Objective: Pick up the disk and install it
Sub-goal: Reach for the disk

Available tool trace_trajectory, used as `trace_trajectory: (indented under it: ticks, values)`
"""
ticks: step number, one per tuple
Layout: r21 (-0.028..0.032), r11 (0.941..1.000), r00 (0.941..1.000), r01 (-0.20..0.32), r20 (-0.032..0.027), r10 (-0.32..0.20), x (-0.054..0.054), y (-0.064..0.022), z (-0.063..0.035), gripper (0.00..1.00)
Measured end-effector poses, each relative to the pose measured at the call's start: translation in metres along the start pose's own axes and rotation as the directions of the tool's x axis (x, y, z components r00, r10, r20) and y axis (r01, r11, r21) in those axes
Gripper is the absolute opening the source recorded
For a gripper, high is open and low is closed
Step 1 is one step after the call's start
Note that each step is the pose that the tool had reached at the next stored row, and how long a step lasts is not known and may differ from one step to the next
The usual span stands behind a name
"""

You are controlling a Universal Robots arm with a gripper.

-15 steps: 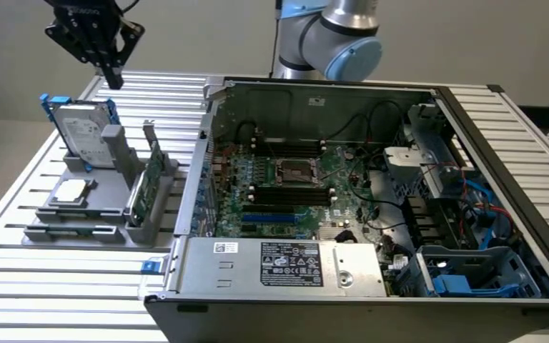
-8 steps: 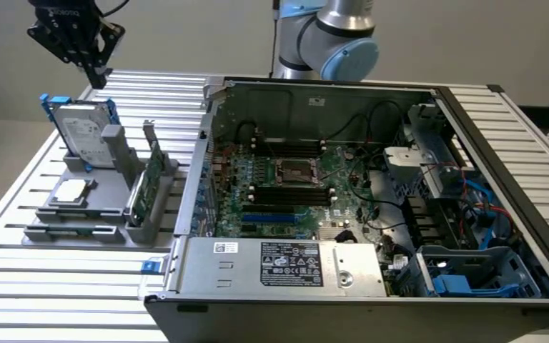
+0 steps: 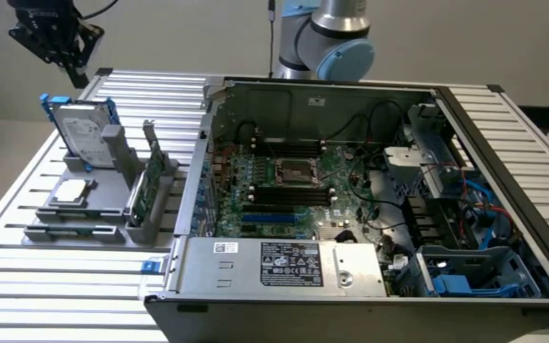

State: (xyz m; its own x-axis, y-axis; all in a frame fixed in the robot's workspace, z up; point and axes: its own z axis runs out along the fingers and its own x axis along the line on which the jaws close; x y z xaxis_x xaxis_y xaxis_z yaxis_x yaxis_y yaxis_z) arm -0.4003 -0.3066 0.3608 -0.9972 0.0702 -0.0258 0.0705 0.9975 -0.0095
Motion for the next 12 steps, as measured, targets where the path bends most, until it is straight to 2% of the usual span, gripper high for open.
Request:
trace_trajectory:
  ticks: [4, 8, 10, 12]
  values:
    - [0.0101, 0.9999, 1.0, 0.0, 0.0007, 0.0, 0.019, 0.0048, 0.0017, 0.11]
    - [0.0188, 0.9998, 1.0, 0.001, 0.0012, -0.001, 0.037, 0.0057, 0.0019, 0.11]
    - [0.0212, 0.9998, 1.0, 0.0, 0.0007, -0.001, 0.046, 0.0053, 0.0018, 0.11]
    - [0.0223, 0.9998, 1.0, 0.001, 0.0008, -0.001, 0.048, 0.0051, 0.0017, 0.11]
